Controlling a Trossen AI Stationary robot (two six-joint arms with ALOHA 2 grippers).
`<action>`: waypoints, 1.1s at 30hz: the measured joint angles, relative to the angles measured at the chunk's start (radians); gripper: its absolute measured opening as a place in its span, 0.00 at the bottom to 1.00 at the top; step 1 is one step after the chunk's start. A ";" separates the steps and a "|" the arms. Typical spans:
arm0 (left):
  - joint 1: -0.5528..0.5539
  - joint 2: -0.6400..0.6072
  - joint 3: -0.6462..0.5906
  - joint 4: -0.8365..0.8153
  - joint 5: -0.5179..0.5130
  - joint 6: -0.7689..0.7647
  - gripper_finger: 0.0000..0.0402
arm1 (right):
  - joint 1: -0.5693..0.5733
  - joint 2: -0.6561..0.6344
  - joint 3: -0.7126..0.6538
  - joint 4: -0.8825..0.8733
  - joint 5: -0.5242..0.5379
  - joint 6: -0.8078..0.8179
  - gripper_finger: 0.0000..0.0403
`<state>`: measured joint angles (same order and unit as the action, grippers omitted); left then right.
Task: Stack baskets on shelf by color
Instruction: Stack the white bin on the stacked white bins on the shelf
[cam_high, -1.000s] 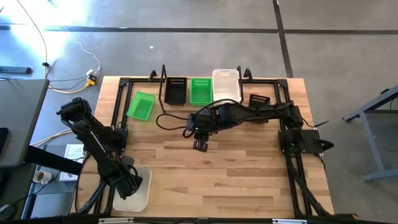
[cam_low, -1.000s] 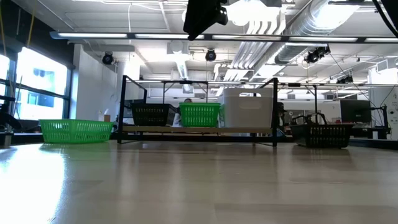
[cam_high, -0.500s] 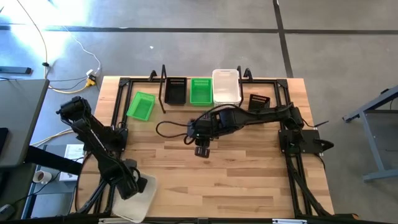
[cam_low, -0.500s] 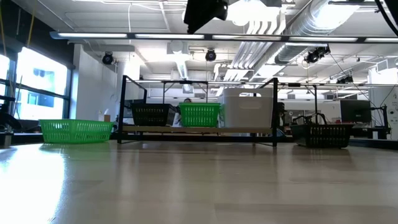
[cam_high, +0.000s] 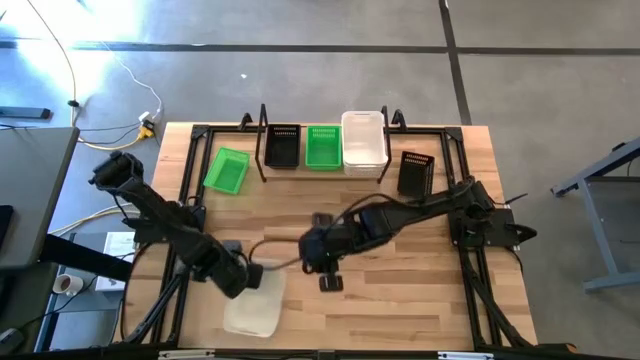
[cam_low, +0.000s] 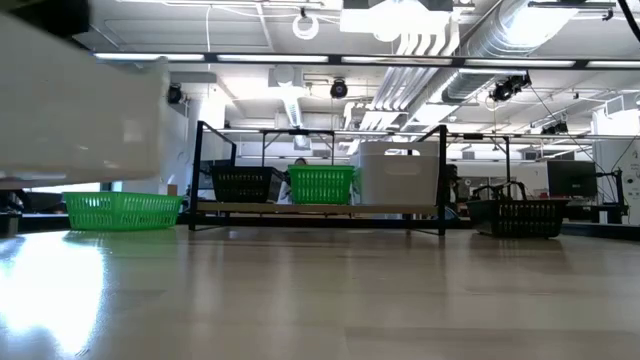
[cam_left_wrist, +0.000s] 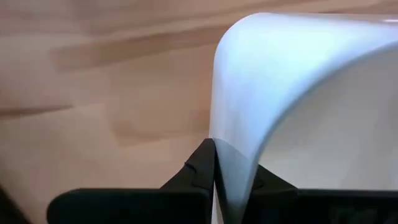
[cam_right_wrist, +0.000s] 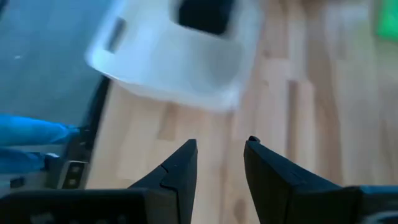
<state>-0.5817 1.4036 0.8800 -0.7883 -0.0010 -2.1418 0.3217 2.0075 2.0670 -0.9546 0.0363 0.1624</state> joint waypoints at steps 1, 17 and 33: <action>0.025 0.000 0.007 0.000 0.000 0.025 0.00 | 0.012 0.000 0.000 0.018 -0.004 -0.015 0.29; 0.358 0.000 0.117 0.001 0.020 0.330 0.00 | 0.104 0.006 0.000 0.268 -0.025 -0.118 0.29; 0.439 0.000 0.122 0.007 0.052 0.409 0.00 | 0.091 0.117 -0.002 0.333 -0.030 -0.118 0.29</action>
<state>-0.1429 1.4036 1.0023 -0.7811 0.0509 -1.7325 0.4126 2.1245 2.0651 -0.6214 0.0068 0.0442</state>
